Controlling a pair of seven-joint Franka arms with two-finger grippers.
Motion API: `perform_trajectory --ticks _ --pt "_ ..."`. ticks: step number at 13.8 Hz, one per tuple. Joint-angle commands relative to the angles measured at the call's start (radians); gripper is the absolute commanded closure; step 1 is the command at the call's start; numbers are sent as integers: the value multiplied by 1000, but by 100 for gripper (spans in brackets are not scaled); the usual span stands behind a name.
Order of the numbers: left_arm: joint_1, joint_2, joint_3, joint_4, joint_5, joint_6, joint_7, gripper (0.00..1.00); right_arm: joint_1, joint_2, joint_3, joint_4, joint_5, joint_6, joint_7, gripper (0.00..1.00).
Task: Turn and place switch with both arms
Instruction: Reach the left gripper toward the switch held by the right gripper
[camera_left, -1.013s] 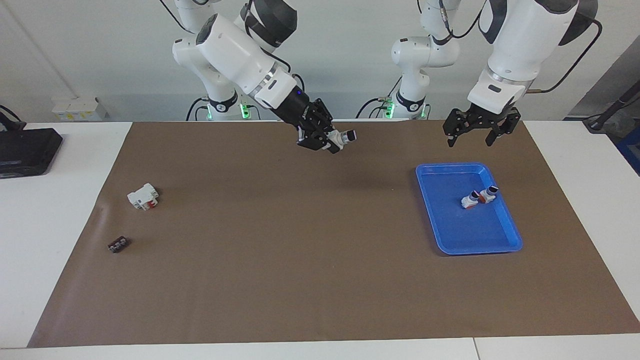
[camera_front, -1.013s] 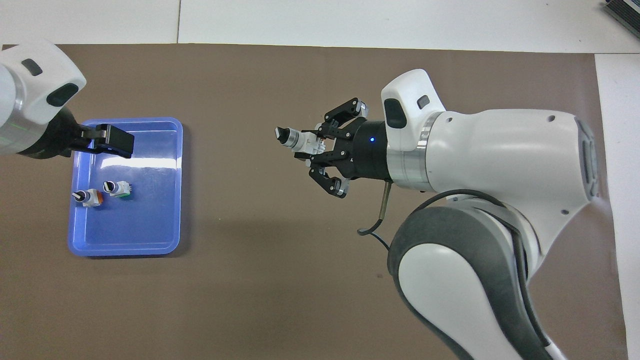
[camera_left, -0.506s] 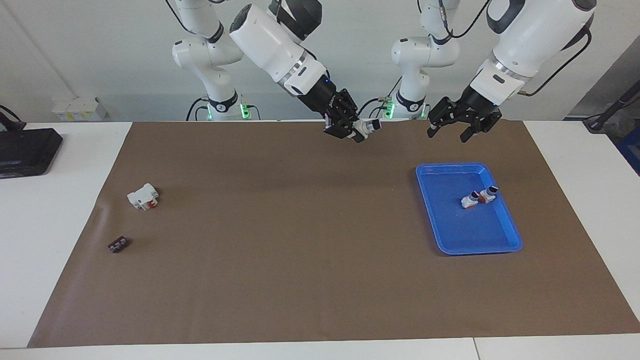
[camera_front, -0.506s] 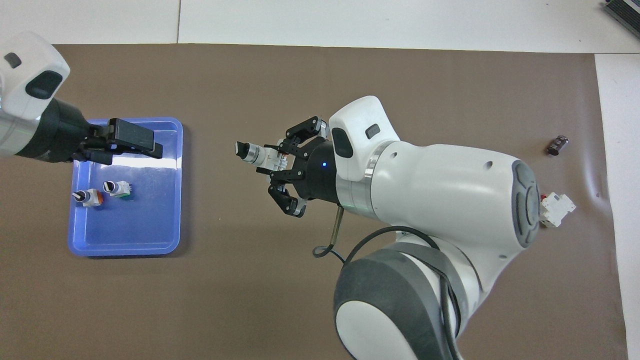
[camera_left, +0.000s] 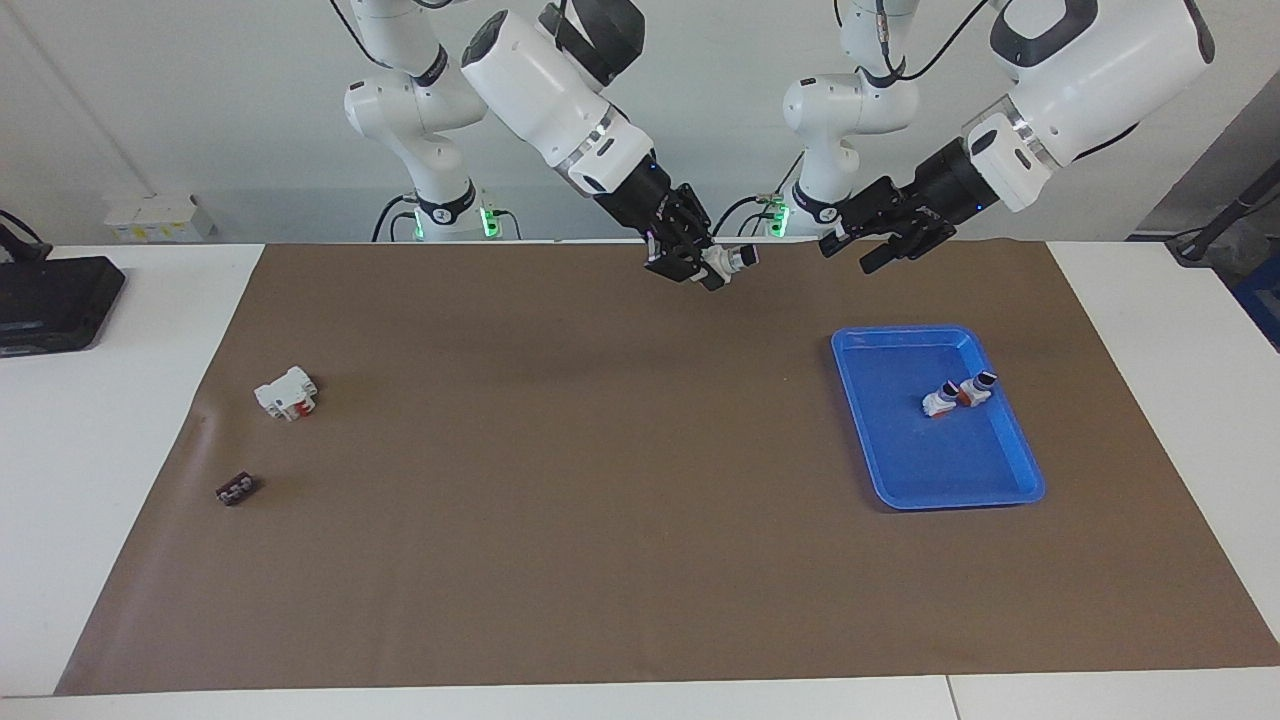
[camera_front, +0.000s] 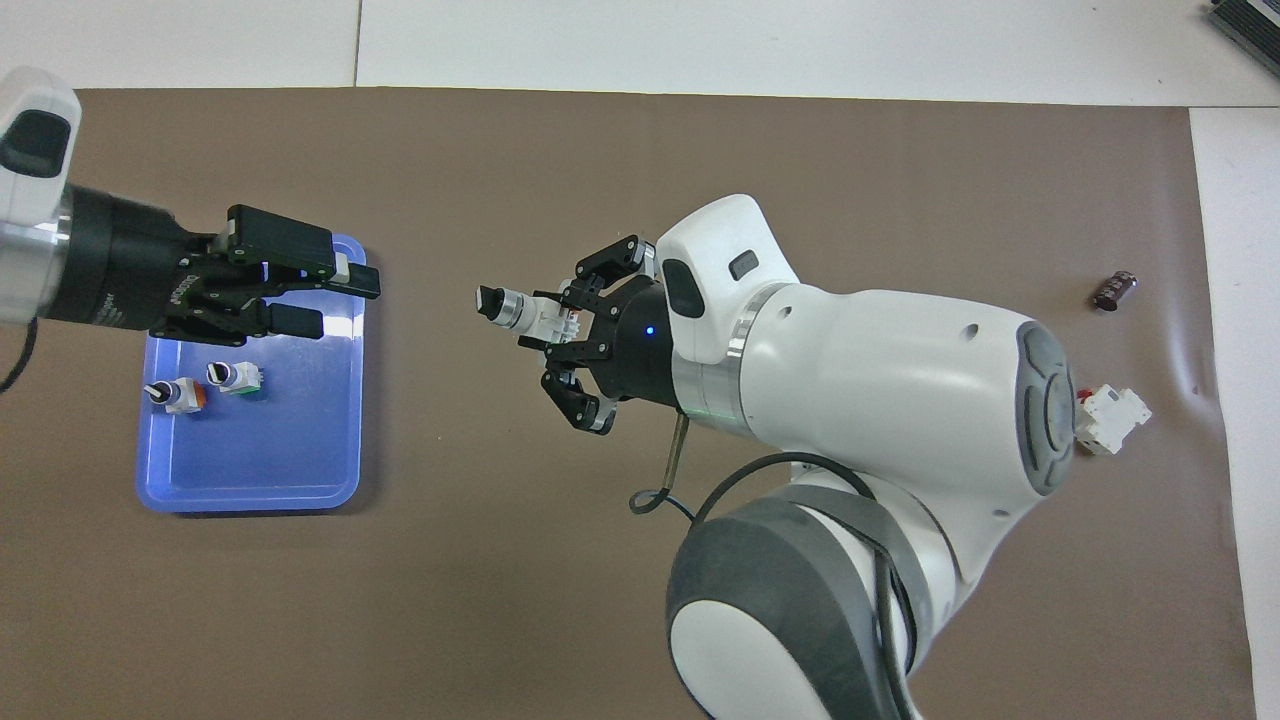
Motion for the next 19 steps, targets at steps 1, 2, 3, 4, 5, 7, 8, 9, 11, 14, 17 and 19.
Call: perform_trajectory --ticks 1,2,3,4,5,7,8,9,11,14,17,19 --pt "10 -68 -1 -124 -147 73 -30 24 0 -18 3 -22 -19 21 27 100" --pt "10 -63 -3 -122 -167 73 -41 26 0 -18 4 -22 -19 22 27 100" --pt "10 -62 -3 -124 -187 73 -48 26 0 -18 3 -21 -19 22 27 100" --pt "8 -60 -3 -124 -196 73 -55 26 0 -18 3 -21 -19 24 29 100" --pt "5 -58 -3 -124 -205 73 -65 26 0 -18 3 -21 -19 24 29 100" --pt "-5 -58 -9 -122 -210 74 -78 27 0 -18 3 -22 -19 24 29 100" --pt "-9 -58 -12 -122 -210 74 -78 28 0 -18 3 -22 -19 24 29 100" --pt "-15 -58 -15 -122 -210 76 -79 29 0 -20 3 -22 -19 24 27 100" --pt "-42 -58 -17 -122 -209 91 -94 31 1 -20 3 -24 -22 22 27 100" --pt "-111 -54 -17 -122 -209 185 -148 33 1 -20 4 -24 -61 24 27 100" --pt "-125 -55 -17 -124 -205 186 -148 37 1 -20 4 -26 -73 24 26 100" --pt "-125 -55 -17 -127 -202 186 -147 41 1 -20 3 -26 -75 24 27 100"
